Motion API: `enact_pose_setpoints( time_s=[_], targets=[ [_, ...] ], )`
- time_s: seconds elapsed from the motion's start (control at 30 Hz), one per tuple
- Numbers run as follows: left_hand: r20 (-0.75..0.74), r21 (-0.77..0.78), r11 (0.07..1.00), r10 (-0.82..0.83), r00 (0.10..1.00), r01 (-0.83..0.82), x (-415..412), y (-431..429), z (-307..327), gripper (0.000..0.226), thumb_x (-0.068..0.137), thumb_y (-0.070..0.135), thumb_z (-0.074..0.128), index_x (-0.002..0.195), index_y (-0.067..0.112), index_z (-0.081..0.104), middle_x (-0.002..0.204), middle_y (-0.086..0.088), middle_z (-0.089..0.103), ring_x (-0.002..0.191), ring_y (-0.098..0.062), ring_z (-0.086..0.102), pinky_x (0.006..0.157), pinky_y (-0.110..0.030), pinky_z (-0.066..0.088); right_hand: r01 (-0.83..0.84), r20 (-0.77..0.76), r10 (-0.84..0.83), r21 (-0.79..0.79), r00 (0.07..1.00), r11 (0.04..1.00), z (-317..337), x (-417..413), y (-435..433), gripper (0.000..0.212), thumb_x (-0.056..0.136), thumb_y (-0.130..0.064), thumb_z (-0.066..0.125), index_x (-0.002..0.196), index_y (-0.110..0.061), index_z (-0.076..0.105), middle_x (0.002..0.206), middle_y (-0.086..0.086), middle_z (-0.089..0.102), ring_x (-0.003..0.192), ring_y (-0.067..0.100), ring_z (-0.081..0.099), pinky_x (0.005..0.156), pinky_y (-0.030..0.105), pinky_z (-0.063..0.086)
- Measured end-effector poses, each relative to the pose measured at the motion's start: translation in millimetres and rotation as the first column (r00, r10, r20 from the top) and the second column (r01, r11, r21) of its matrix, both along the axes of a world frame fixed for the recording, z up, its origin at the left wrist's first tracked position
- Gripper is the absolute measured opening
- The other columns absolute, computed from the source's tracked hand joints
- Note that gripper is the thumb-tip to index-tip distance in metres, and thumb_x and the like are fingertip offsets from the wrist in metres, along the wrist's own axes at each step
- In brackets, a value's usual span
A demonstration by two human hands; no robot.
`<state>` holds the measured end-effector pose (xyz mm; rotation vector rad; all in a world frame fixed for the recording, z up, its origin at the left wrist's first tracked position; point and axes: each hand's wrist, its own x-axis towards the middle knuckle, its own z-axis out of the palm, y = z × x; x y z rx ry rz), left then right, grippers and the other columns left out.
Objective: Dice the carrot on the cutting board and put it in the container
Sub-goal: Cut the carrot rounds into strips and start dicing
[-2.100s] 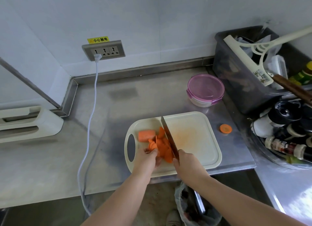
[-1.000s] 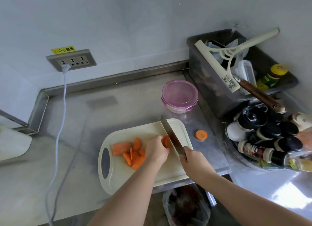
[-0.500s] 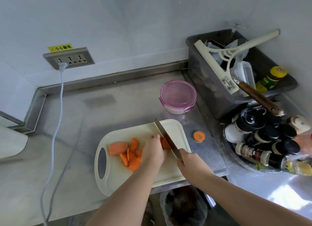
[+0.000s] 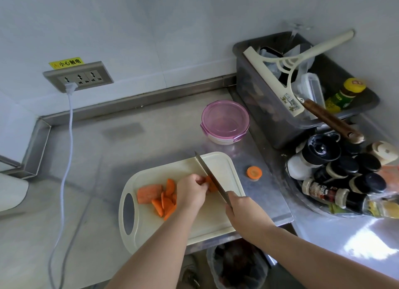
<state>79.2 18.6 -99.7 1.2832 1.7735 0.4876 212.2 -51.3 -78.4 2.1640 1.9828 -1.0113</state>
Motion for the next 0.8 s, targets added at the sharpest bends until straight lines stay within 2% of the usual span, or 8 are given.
enact_pose_setpoints(
  time_s=[0.13, 0.27, 0.4, 0.53, 0.6, 0.67, 0.73, 0.8],
  targets=[
    [-0.023, -0.012, 0.999, -0.033, 0.999, 0.033, 1, 2, -1, 0.009, 0.087, 0.013, 0.064, 0.094, 0.010, 0.069, 0.085, -0.010, 0.073, 0.082, -0.023, 0.069, 0.083, -0.035, 0.054, -0.008, -0.002, 0.008, 0.022, 1.000, 1.000, -2, 1, 0, 0.024, 0.101, -0.021, 0.033, 0.122, -0.016, 0.044, 0.086, 0.008, 0.060, 0.072, 0.025, 0.063, 0.059, 0.035, 0.053],
    [-0.043, -0.023, 0.998, -0.054, 0.998, 0.053, 2, 3, 1, 0.010, 0.087, 0.014, 0.064, 0.094, 0.010, 0.070, 0.084, -0.010, 0.073, 0.082, -0.023, 0.069, 0.083, -0.034, 0.054, -0.015, -0.002, 0.015, 0.028, 1.000, 1.000, -4, 0, 1, 0.024, 0.101, -0.019, 0.033, 0.122, -0.015, 0.043, 0.083, 0.006, 0.057, 0.068, 0.025, 0.059, 0.048, 0.028, 0.041],
    [-0.021, -0.036, 0.999, -0.006, 1.000, 0.005, 3, 2, 2, 0.003, 0.086, 0.015, 0.066, 0.088, 0.014, 0.068, 0.084, -0.009, 0.073, 0.082, -0.024, 0.070, 0.082, -0.037, 0.055, -0.026, 0.025, 0.025, 0.021, 0.999, 0.999, -1, -1, 0, 0.026, 0.102, -0.017, 0.034, 0.126, -0.015, 0.042, 0.088, 0.006, 0.060, 0.075, 0.026, 0.065, 0.061, 0.034, 0.054],
    [0.069, -0.083, 0.993, 0.093, 0.993, -0.087, 4, -1, 3, 0.010, 0.084, 0.012, 0.069, 0.082, 0.017, 0.061, 0.079, -0.010, 0.071, 0.079, -0.024, 0.070, 0.081, -0.037, 0.056, -0.085, 0.094, 0.083, 0.014, 0.992, 0.996, 0, -3, -1, 0.030, 0.100, -0.010, 0.038, 0.130, -0.012, 0.039, 0.091, 0.007, 0.061, 0.077, 0.025, 0.065, 0.058, 0.031, 0.051],
    [0.085, -0.096, 0.990, 0.115, 0.990, -0.106, 4, -3, 3, 0.009, 0.084, 0.012, 0.070, 0.083, 0.016, 0.062, 0.075, -0.009, 0.070, 0.078, -0.023, 0.071, 0.081, -0.037, 0.056, -0.148, 0.125, 0.147, -0.005, 0.981, 0.989, 6, -2, -1, 0.031, 0.099, -0.008, 0.038, 0.129, -0.009, 0.041, 0.097, 0.010, 0.058, 0.071, 0.024, 0.059, 0.053, 0.027, 0.042],
    [0.115, -0.106, 0.986, 0.144, 0.983, -0.132, 4, -3, 3, 0.010, 0.083, 0.010, 0.071, 0.081, 0.015, 0.062, 0.071, -0.006, 0.068, 0.075, -0.024, 0.070, 0.080, -0.038, 0.057, -0.285, 0.243, 0.288, -0.050, 0.926, 0.957, 16, -4, 0, 0.034, 0.097, -0.001, 0.038, 0.130, -0.004, 0.045, 0.116, 0.016, 0.046, 0.058, 0.020, 0.041, 0.047, 0.024, 0.031],
    [0.137, -0.119, 0.983, 0.157, 0.978, -0.141, 4, -2, 3, 0.015, 0.083, 0.009, 0.070, 0.076, 0.017, 0.060, 0.067, -0.002, 0.066, 0.073, -0.024, 0.069, 0.079, -0.039, 0.057, -0.393, 0.335, 0.400, -0.090, 0.853, 0.915, 27, -7, -1, 0.039, 0.095, 0.004, 0.041, 0.133, 0.000, 0.044, 0.127, 0.019, 0.036, 0.054, 0.016, 0.027, 0.046, 0.022, 0.029],
    [0.141, -0.131, 0.981, 0.158, 0.977, -0.140, 3, -1, 2, 0.019, 0.083, 0.009, 0.070, 0.073, 0.019, 0.059, 0.065, -0.001, 0.066, 0.072, -0.023, 0.069, 0.079, -0.038, 0.057, -0.404, 0.313, 0.421, -0.121, 0.852, 0.907, 26, -8, 1, 0.037, 0.095, 0.004, 0.041, 0.132, 0.003, 0.044, 0.123, 0.021, 0.036, 0.054, 0.016, 0.026, 0.049, 0.022, 0.031]
  ],
)
